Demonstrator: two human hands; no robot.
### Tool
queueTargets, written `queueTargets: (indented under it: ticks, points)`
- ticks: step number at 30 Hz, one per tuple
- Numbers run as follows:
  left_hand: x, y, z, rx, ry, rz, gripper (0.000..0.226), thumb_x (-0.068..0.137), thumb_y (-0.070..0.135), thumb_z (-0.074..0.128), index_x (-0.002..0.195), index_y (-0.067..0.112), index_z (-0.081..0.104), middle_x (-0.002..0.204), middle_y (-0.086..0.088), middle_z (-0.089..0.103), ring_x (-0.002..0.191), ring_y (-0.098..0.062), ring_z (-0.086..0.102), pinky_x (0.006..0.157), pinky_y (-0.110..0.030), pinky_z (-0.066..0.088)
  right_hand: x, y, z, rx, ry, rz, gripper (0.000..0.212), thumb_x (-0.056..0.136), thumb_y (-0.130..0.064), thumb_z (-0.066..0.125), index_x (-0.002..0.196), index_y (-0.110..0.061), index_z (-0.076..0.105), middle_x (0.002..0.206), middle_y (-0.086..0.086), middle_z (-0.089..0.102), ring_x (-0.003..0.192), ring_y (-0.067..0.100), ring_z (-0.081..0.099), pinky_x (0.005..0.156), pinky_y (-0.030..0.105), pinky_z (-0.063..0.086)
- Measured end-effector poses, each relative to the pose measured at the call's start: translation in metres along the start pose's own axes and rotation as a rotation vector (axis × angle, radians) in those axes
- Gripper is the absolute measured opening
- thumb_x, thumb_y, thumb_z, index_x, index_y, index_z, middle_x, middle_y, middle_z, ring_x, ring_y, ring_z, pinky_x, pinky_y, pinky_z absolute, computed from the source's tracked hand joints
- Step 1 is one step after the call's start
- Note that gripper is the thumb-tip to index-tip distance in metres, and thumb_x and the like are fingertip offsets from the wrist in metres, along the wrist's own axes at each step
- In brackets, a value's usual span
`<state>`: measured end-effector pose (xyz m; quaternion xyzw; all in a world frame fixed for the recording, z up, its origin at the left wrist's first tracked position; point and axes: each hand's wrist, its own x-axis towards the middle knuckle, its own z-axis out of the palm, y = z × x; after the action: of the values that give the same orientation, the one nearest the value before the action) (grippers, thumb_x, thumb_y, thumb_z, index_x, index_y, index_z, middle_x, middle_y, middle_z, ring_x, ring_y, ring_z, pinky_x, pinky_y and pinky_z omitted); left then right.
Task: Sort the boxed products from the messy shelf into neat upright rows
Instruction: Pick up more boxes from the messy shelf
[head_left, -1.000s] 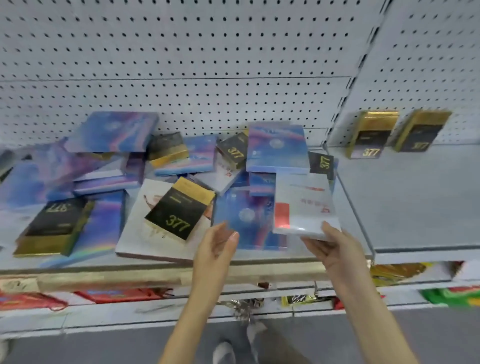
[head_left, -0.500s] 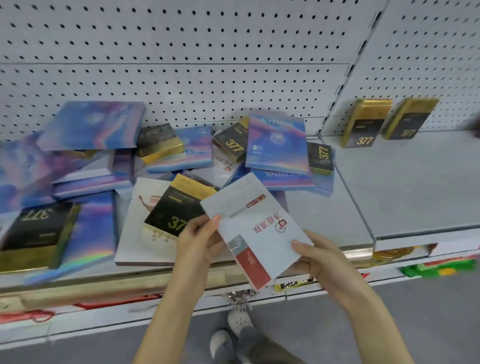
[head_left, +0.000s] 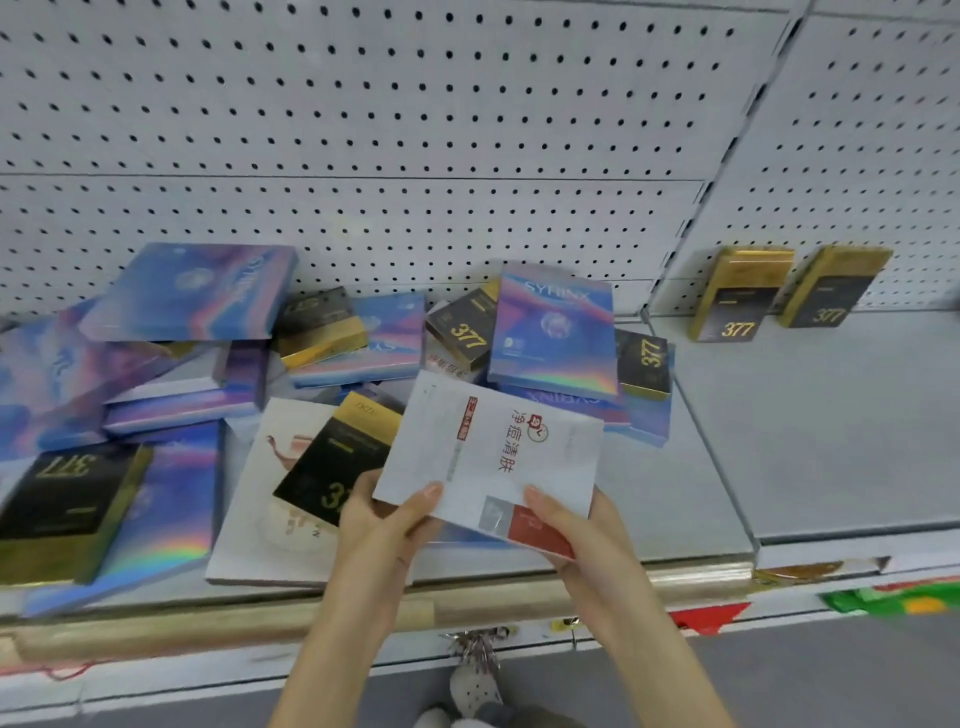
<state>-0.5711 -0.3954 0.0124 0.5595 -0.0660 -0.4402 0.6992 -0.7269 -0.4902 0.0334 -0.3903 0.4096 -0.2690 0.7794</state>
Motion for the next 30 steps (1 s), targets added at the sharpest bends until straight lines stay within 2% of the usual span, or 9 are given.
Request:
queueTargets:
  ticks: [4,7,10,14,17,20,23,27,30]
  points:
    - [0.002,0.014,-0.009,0.149,-0.071,-0.045,0.056,0.057,0.021,0.081,0.109,0.021,0.062,0.097,-0.001,0.075,0.087,-0.021,0.073,0.063,-0.028,0.059,0.014,-0.026,-0.025,-0.248,-0.179,0.028,0.041,0.077,-0.014,0.078,0.114,-0.022,0.064,0.108,0.001,0.074,0.098,0.020,0.072,0.073,0.023,0.057]
    - [0.005,0.022,-0.010,0.246,-0.066,-0.061,0.053,0.058,0.024,0.080,0.108,0.025,0.063,0.095,0.003,0.075,0.084,-0.018,0.073,0.062,-0.031,0.058,0.033,-0.040,-0.027,-0.426,-0.244,0.071,0.049,0.068,-0.023,0.081,0.114,-0.020,0.066,0.107,0.000,0.075,0.097,0.020,0.071,0.076,0.027,0.056]
    - [0.008,0.021,-0.005,0.175,-0.006,-0.053,0.049,0.061,0.019,0.079,0.108,0.021,0.063,0.095,-0.001,0.075,0.083,-0.019,0.073,0.059,-0.028,0.058,0.053,-0.042,-0.018,-0.418,-0.133,0.013,0.046,0.068,-0.022,0.084,0.111,-0.018,0.067,0.100,0.002,0.075,0.091,0.021,0.072,0.078,0.032,0.057]
    - [0.009,0.024,-0.006,-0.024,0.096,-0.025,0.045,0.065,0.013,0.074,0.109,0.019,0.066,0.102,-0.006,0.075,0.085,-0.022,0.073,0.066,-0.038,0.058,0.081,-0.065,-0.023,-0.197,0.078,-0.224,0.011,0.085,-0.004,0.068,0.092,-0.012,0.069,0.083,0.004,0.074,0.074,0.016,0.070,0.064,0.024,0.056]
    - [0.007,0.031,-0.014,-0.113,0.156,0.029,0.042,0.068,0.008,0.070,0.108,0.023,0.067,0.103,-0.003,0.075,0.087,-0.021,0.073,0.067,-0.039,0.060,0.119,-0.103,-0.039,-0.443,0.250,-0.436,0.014,0.084,-0.006,0.071,0.092,-0.016,0.066,0.085,-0.001,0.071,0.077,0.015,0.064,0.070,0.027,0.052]
    - [0.002,0.036,-0.022,-0.169,0.219,0.066,0.041,0.072,0.009,0.069,0.110,0.022,0.065,0.105,-0.004,0.074,0.089,-0.020,0.073,0.061,-0.033,0.060,0.171,-0.133,-0.050,-0.952,0.202,-0.548,0.034,0.082,-0.024,0.077,0.112,-0.015,0.063,0.114,0.005,0.065,0.103,0.017,0.058,0.089,0.029,0.045]
    - [-0.005,0.032,-0.026,-0.171,0.295,0.074,0.034,0.080,0.018,0.067,0.114,0.023,0.064,0.109,-0.002,0.073,0.094,-0.021,0.072,0.066,-0.038,0.061,0.220,-0.149,-0.053,-1.342,0.098,-0.482,0.069,0.076,-0.041,0.079,0.134,-0.018,0.050,0.136,0.011,0.050,0.127,0.027,0.044,0.099,0.033,0.036]
    - [-0.015,0.027,-0.024,-0.164,0.351,0.056,0.021,0.089,0.023,0.060,0.110,0.026,0.066,0.110,-0.001,0.073,0.099,-0.022,0.069,0.069,-0.043,0.059,0.255,-0.148,-0.058,-1.256,0.013,-0.265,0.095,0.069,-0.048,0.082,0.145,-0.015,0.034,0.149,0.007,0.039,0.131,0.023,0.043,0.103,0.035,0.039]
    - [-0.022,0.023,-0.022,-0.184,0.376,0.058,0.027,0.087,0.020,0.061,0.113,0.023,0.066,0.113,0.000,0.072,0.104,-0.020,0.068,0.075,-0.036,0.058,0.256,-0.130,-0.065,-1.022,0.145,-0.301,0.100,0.064,-0.044,0.087,0.144,-0.015,0.034,0.144,0.003,0.045,0.112,0.012,0.046,0.086,0.025,0.039]
